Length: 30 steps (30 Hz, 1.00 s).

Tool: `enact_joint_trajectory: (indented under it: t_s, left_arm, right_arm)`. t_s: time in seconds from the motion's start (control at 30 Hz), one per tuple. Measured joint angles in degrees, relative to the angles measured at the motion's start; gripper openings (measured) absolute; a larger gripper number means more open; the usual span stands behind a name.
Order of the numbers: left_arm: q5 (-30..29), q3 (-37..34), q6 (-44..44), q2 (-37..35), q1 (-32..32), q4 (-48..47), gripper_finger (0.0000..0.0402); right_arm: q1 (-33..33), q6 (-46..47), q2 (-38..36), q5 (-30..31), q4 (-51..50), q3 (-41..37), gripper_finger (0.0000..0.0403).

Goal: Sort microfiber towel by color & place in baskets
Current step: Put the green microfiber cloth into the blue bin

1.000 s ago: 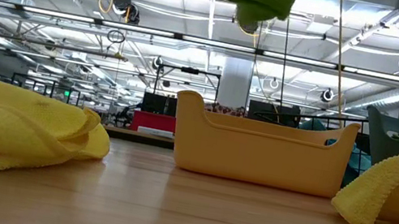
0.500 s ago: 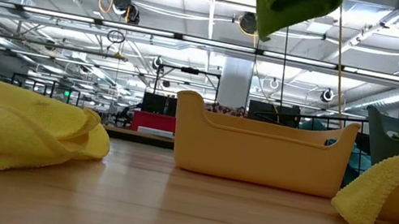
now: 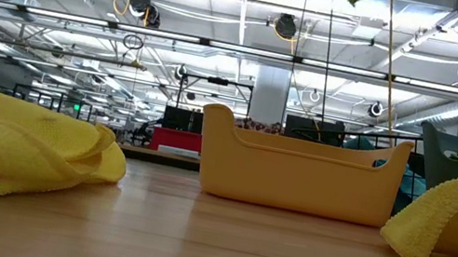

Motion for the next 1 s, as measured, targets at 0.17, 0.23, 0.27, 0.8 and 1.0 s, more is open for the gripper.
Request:
enact_joint_trajectory:
  t_s: [0.17,0.23,0.27,0.8,1.0]
  left_arm:
    - [-1.90,0.00,-0.35,-0.16,-0.68,-1.39,0.0226]
    - [-3.00,0.00,-0.45,-0.16,-0.77,-2.36,0.0226]
    - [-3.74,0.00,-0.47,-0.16,-0.75,-2.82,0.0226]
    - [-7.06,0.00,-23.97,-0.16,-1.36,-27.36,0.0226]
    - [-7.32,-0.06,-32.55,-0.16,-4.22,-33.45,0.0226]
  right_arm:
    - [4.25,10.82,-6.67,-0.05,-12.95,0.00,0.0010]
    - [5.94,16.99,-9.31,-0.26,-19.67,0.00,0.0011]
    - [6.75,20.77,-10.50,-0.46,-23.50,0.00,0.0011]
    - [11.58,74.32,-14.34,-24.98,-68.42,0.00,0.0011]
    - [11.58,76.96,-11.85,-28.23,-68.53,0.00,0.0011]
